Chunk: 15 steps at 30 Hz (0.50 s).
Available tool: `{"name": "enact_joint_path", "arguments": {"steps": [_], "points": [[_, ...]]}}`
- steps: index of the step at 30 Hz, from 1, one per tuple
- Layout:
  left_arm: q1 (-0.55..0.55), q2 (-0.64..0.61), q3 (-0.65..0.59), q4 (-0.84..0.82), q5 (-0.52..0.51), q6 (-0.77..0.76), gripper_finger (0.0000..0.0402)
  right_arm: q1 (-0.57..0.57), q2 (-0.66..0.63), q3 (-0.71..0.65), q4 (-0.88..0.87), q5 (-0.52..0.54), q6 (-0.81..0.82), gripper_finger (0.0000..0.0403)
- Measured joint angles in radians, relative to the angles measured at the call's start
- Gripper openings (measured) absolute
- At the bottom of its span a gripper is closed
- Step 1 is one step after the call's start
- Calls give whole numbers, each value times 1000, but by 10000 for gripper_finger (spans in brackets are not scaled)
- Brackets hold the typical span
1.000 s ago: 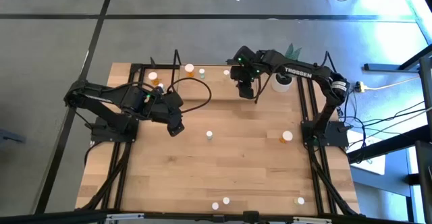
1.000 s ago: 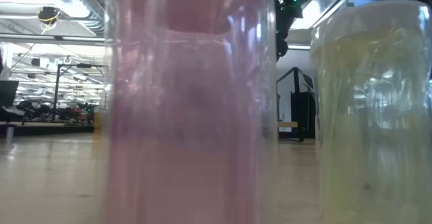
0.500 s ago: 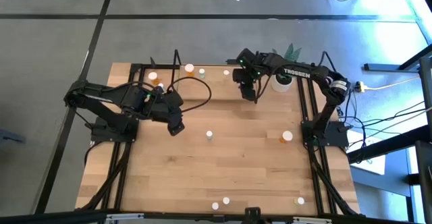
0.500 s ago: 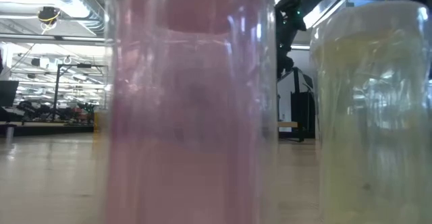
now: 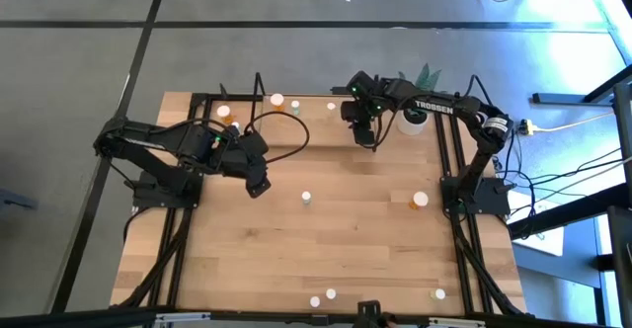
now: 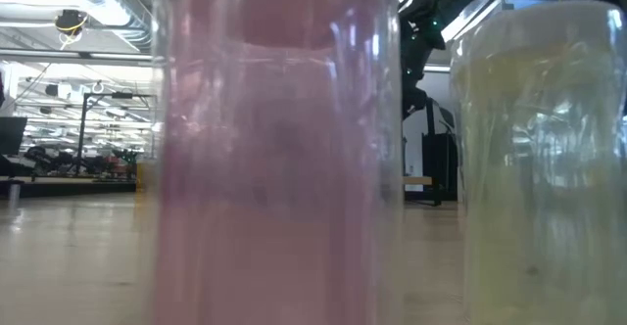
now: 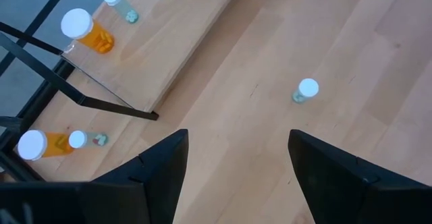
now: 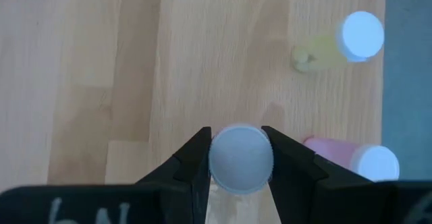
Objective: Pick and place medicine bottles onto shelf by color
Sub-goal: Put the left pink pill bottle on the shelf aligned with the other pink pill bottle
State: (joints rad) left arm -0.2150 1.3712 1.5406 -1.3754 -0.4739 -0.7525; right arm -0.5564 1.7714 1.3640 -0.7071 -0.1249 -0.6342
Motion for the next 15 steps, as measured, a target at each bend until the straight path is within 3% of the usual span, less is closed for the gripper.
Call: {"name": "enact_joint_path", "arguments": {"steps": [8,15], "points": [[0,0,0,0,-5,0,248,-5,0,0,0,0,0,123],[0,0,0,0,-67,3,248,-5,2,0,1,0,0,123]]}}
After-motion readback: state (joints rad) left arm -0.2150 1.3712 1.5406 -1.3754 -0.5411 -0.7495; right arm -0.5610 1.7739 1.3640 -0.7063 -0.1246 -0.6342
